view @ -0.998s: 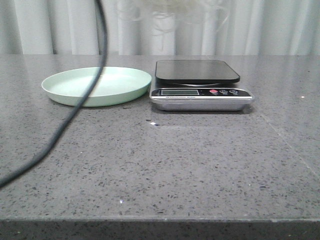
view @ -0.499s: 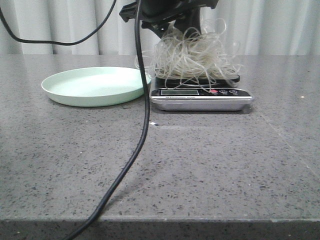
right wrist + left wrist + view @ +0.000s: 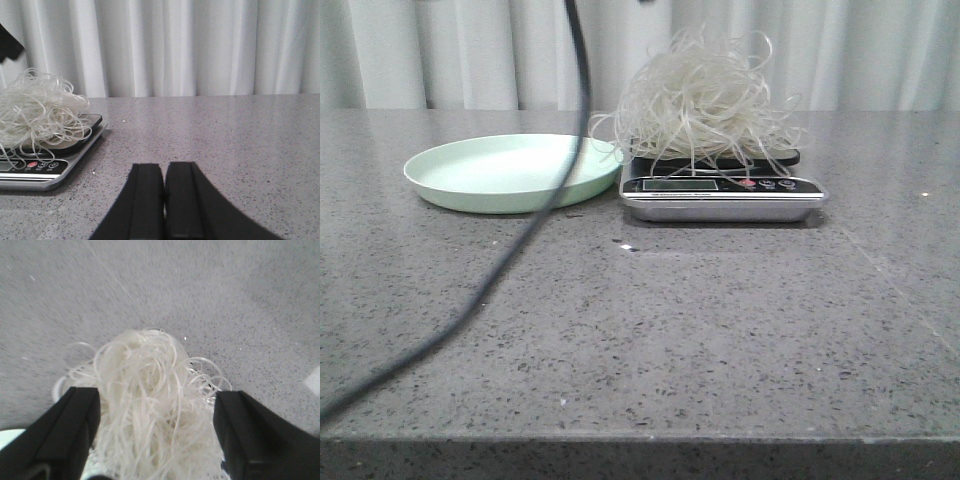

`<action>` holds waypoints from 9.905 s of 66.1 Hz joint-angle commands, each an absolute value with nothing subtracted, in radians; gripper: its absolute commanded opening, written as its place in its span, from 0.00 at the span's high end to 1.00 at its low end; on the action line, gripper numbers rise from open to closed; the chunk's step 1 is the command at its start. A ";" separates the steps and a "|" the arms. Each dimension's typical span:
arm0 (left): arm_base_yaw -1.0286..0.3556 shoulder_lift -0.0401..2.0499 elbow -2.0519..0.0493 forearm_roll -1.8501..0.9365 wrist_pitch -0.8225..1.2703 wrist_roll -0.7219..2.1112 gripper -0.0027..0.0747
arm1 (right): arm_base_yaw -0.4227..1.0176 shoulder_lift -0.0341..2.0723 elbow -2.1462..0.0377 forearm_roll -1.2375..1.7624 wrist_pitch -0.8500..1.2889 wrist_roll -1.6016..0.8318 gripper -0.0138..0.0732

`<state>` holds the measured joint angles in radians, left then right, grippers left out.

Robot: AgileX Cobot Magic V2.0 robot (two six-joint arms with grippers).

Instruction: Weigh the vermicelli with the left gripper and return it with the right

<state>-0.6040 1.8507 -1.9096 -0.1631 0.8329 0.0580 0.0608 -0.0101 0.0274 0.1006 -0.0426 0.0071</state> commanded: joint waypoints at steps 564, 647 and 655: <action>-0.065 -0.025 0.010 -0.043 -0.036 0.053 0.80 | 0.604 0.039 -0.372 0.062 0.310 -0.006 0.63; -0.065 -0.025 0.010 -0.043 -0.036 0.053 0.80 | 0.109 0.039 -0.142 0.062 0.118 -0.006 0.63; -0.065 -0.025 0.010 -0.043 -0.036 0.053 0.80 | 0.061 0.035 -0.077 0.062 0.056 -0.006 0.63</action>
